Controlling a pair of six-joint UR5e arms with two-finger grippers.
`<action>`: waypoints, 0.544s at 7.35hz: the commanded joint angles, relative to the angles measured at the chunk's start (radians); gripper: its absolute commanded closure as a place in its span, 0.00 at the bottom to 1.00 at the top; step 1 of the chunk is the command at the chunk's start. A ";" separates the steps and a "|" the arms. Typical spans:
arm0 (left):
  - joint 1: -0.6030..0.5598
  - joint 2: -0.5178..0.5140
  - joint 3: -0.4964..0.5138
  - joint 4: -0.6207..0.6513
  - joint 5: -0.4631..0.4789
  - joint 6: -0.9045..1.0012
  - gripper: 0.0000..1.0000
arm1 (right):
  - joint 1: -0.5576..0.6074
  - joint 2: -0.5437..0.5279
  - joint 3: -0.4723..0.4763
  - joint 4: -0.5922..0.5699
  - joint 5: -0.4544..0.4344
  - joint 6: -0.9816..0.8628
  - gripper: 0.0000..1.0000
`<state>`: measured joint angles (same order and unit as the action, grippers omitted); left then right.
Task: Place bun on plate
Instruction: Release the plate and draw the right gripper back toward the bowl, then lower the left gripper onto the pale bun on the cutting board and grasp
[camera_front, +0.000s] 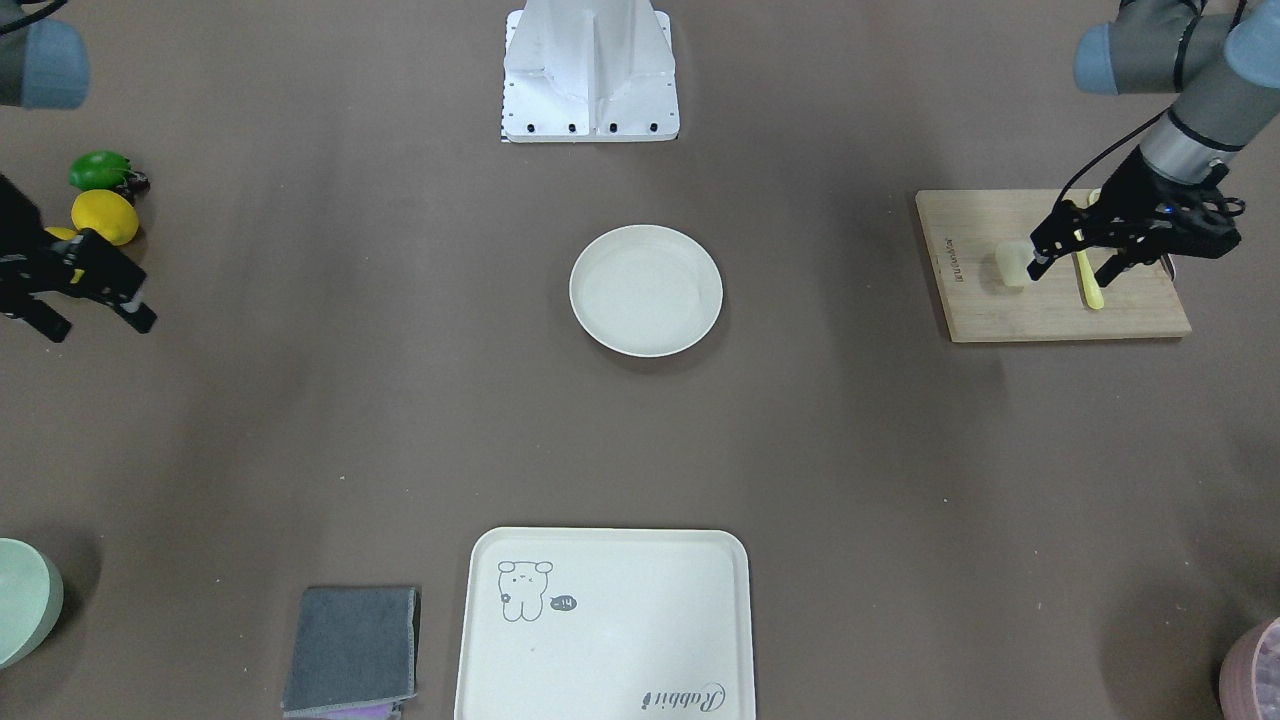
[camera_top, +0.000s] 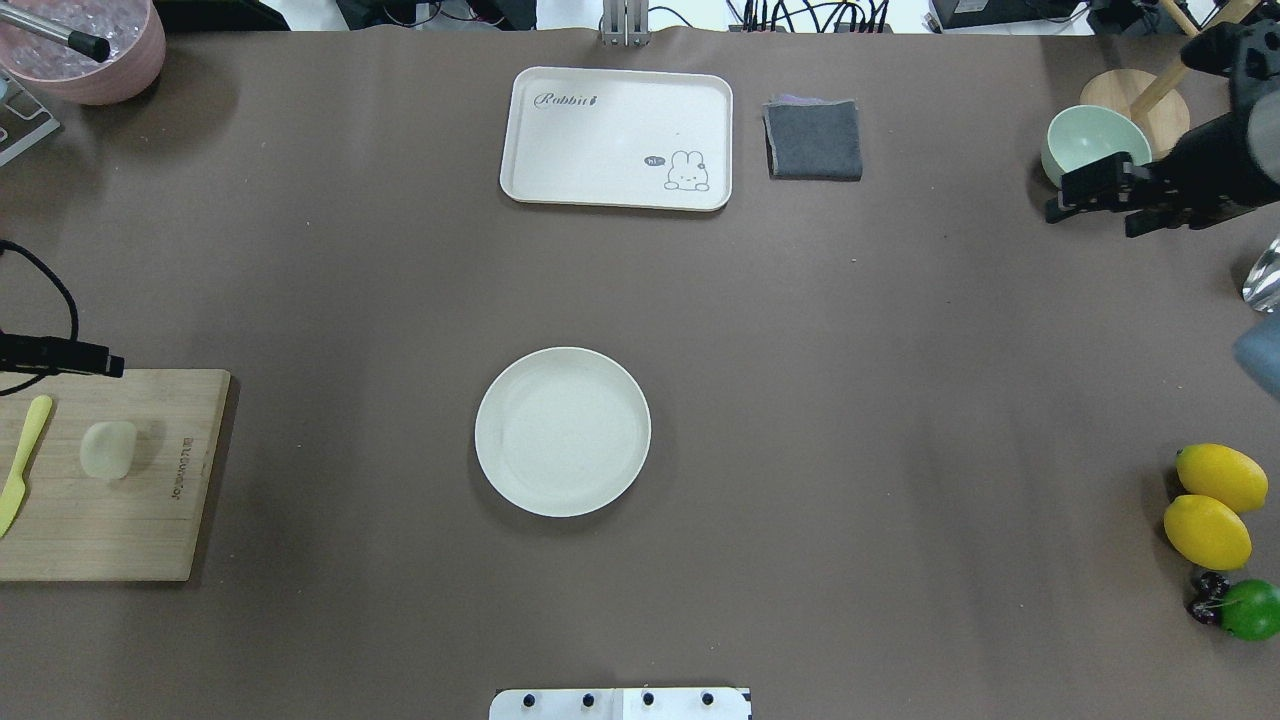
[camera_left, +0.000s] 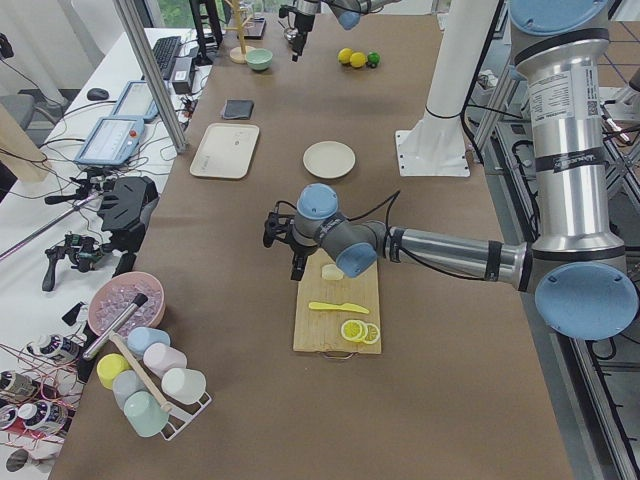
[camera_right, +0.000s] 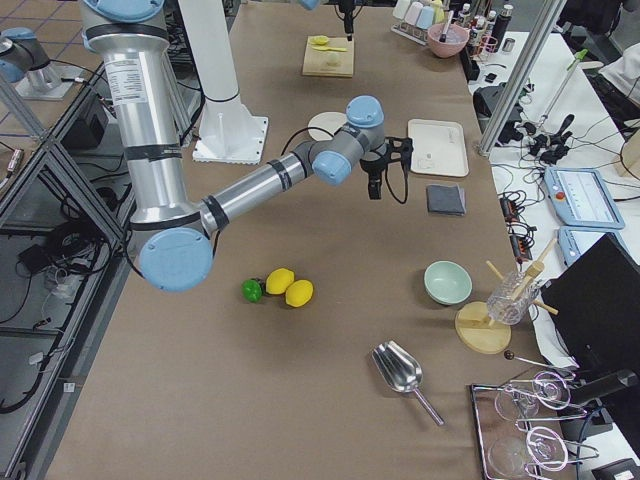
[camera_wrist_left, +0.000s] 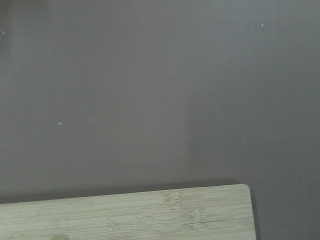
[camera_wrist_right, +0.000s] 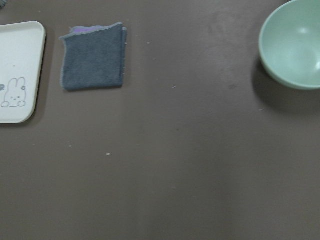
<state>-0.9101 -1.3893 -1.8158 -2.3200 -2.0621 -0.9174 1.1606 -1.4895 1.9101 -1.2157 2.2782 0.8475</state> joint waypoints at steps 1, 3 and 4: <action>0.120 0.013 0.030 -0.013 0.117 -0.049 0.03 | 0.088 -0.083 -0.002 0.001 0.053 -0.162 0.00; 0.148 0.050 0.030 -0.021 0.119 -0.034 0.03 | 0.091 -0.086 0.001 0.002 0.049 -0.162 0.00; 0.160 0.070 0.032 -0.057 0.119 -0.035 0.08 | 0.093 -0.089 0.001 0.004 0.046 -0.163 0.00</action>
<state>-0.7681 -1.3444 -1.7857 -2.3471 -1.9464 -0.9544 1.2498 -1.5738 1.9109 -1.2132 2.3269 0.6883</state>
